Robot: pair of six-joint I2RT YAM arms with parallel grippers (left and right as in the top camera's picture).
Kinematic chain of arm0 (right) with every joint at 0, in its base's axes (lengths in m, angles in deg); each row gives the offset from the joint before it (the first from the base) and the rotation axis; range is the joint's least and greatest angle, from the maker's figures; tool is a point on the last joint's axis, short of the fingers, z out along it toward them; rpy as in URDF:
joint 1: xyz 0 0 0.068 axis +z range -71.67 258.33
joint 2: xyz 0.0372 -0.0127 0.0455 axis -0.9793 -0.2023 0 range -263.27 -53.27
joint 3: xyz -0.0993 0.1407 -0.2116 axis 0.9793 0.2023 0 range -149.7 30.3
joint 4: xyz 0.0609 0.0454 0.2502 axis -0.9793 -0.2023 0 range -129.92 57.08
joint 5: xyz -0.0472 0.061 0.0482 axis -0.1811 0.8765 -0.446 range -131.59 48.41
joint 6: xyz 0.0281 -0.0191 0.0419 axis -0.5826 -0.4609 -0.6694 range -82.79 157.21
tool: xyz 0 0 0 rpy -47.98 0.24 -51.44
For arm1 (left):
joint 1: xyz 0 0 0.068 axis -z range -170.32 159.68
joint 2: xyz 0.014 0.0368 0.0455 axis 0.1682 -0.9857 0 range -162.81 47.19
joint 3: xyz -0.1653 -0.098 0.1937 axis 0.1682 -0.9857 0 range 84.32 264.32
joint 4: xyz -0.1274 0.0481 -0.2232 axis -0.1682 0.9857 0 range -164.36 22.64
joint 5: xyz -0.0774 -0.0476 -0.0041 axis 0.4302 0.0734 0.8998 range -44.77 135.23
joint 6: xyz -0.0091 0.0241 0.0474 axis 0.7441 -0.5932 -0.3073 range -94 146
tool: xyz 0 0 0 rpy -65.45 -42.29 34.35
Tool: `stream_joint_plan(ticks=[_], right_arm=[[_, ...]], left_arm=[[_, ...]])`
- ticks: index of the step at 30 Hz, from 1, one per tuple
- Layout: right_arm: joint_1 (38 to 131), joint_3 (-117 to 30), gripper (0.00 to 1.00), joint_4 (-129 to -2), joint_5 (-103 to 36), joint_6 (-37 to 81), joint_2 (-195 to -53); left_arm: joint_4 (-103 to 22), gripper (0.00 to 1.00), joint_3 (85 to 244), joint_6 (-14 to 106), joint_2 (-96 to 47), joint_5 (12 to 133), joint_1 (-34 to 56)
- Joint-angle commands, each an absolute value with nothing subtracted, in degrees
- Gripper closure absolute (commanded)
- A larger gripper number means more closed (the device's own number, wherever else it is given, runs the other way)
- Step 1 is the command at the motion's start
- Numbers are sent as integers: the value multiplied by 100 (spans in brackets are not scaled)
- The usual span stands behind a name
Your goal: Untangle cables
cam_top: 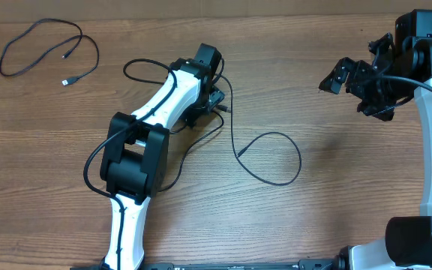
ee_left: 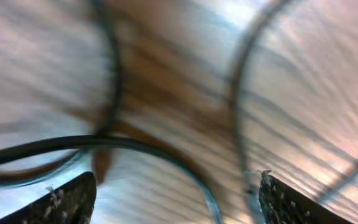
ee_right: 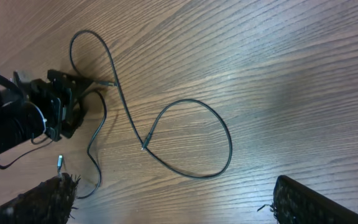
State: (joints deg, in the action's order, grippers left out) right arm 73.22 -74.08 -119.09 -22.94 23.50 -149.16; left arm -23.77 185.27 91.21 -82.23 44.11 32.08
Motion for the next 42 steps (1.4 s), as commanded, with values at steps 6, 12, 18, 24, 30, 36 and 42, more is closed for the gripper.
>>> stream_joint_plan(ticks=[6,12,18,24,30,36,42], right_arm=[[7342,-7421,0,-11885,-2263,2337,-14842],[7342,-7421,0,-11885,-2263,2337,-14842],[7342,-7421,0,-11885,-2263,2337,-14842],[7342,-7421,0,-11885,-2263,2337,-14842],[7342,-7421,0,-11885,-2263,2337,-14842],[7342,-7421,0,-11885,-2263,2337,-14842],[7342,-7421,0,-11885,-2263,2337,-14842]], left_arm=[[-2412,19,18479,8533,-8280,4876,3219],[-2152,18,18378,8680,-8280,4404,3197],[-2060,19,18378,8643,-8282,4356,3118],[-2198,19,18234,8643,-8282,4356,3144],[-2421,20,18004,8621,-8282,4369,3146],[-2469,23,17825,8553,-8282,4306,3175],[-2434,23,17794,8335,-8282,3941,3302]])
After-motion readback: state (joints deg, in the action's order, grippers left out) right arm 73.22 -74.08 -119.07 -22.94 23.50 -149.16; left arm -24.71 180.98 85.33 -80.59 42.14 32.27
